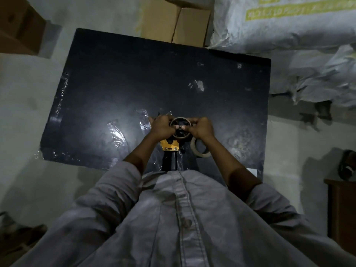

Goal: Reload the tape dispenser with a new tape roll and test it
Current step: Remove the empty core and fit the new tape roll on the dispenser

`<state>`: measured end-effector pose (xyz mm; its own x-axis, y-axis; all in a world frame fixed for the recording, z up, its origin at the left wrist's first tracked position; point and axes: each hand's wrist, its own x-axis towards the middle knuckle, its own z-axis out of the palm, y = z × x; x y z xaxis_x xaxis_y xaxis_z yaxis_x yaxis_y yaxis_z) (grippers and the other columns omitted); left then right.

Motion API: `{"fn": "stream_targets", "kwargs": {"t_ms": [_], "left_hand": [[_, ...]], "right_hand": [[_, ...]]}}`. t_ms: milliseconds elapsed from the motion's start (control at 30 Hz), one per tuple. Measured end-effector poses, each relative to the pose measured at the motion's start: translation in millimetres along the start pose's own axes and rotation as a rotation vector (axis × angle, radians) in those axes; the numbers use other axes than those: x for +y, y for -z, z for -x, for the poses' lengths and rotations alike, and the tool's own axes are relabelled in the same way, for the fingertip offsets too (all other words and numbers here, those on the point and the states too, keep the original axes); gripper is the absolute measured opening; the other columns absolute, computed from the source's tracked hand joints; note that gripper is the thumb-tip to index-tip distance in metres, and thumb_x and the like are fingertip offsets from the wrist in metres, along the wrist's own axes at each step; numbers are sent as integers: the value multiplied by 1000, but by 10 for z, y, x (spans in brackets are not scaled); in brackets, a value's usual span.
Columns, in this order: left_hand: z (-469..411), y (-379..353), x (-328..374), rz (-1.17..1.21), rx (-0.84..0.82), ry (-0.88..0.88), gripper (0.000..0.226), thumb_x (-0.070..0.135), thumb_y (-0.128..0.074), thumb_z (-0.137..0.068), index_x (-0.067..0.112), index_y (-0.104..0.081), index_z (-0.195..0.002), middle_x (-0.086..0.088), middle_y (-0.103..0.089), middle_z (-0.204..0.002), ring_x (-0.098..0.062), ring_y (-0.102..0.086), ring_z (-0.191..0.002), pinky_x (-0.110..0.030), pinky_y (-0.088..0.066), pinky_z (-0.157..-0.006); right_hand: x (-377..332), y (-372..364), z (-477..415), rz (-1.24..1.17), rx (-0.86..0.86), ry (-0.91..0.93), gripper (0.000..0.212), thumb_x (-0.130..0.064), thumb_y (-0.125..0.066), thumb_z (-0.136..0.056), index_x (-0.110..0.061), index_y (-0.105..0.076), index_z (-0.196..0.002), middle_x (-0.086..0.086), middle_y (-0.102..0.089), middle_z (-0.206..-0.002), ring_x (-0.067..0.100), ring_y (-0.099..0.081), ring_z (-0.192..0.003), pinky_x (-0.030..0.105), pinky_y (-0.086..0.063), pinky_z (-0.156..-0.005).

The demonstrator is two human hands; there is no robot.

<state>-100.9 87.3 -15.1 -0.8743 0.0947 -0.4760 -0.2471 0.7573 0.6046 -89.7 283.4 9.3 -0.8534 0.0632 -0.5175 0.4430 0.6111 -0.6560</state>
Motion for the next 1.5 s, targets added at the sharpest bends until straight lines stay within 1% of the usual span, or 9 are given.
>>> {"fn": "stream_targets", "kwargs": {"t_ms": [267,467,667,800,1000,1200,1367,1433,1500], "left_hand": [[4,3,27,-144,35,-45,26,44,-74,-93,27,-77,-113,1,-78,-98,-25,-65,-112,-48,-32,-111],[111,-26,-57,-192,-93,-68,60,52,-57,-95,23,-60,-148,-12,-66,-145,-42,-39,-149,-59,-27,-119],[8,-26,-16,-53,-27,42,67,65,-59,-66,25,-75,-118,-10,-76,-116,-38,-58,-136,-58,-35,-117],[44,-35,47,-67,18,31,39,45,-73,-83,25,-73,-117,-5,-76,-114,-34,-51,-141,-54,-29,-117],[29,73,-53,-135,-135,-20,56,52,-56,-105,26,-55,-154,-11,-64,-152,-40,-38,-157,-65,-23,-125],[67,12,3,-137,27,-48,38,39,-76,-96,22,-67,-129,-3,-77,-116,-33,-61,-130,-51,-26,-113],[216,117,43,-389,-8,-137,37,46,-66,-100,26,-67,-131,-4,-75,-129,-35,-54,-143,-67,-24,-124],[416,179,65,-522,113,-243,45,37,-68,-100,23,-66,-143,-6,-70,-144,-34,-46,-152,-68,-22,-127],[662,155,-24,-542,316,-291,65,39,-56,-108,21,-41,-168,-11,-39,-176,-34,-26,-168,-66,-16,-132]], "right_hand": [[-36,55,-18,-59,17,-80,42,-28,-104,-81,-19,-90,-120,5,-88,-114,18,-83,-102,39,-69,-96],[33,78,-82,-54,-79,-120,40,-35,-103,-82,-17,-91,-116,2,-89,-106,16,-84,-98,40,-69,-98],[-55,13,-148,18,-27,-192,34,-34,-106,-76,-18,-92,-103,0,-89,-97,17,-84,-94,44,-70,-95],[-114,18,-135,73,-27,-191,37,-41,-104,-78,-16,-92,-102,5,-88,-99,24,-84,-100,49,-69,-98],[-10,67,-51,73,-66,-126,42,-56,-94,-88,-19,-92,-108,3,-88,-100,21,-84,-100,45,-67,-97],[-30,70,-82,-12,-55,-196,45,-46,-103,-79,-9,-76,-75,5,-75,-73,16,-69,-71,38,-57,-73],[-132,82,43,7,-42,-52,50,-33,-100,-86,-13,-85,-130,6,-87,-121,20,-82,-113,46,-65,-107],[-247,105,140,83,-34,97,65,-35,-96,-90,-18,-74,-149,6,-80,-141,22,-76,-129,44,-59,-116],[-334,142,189,172,-67,237,70,-37,-95,-92,-21,-69,-156,10,-72,-150,27,-67,-140,41,-52,-121]]}}
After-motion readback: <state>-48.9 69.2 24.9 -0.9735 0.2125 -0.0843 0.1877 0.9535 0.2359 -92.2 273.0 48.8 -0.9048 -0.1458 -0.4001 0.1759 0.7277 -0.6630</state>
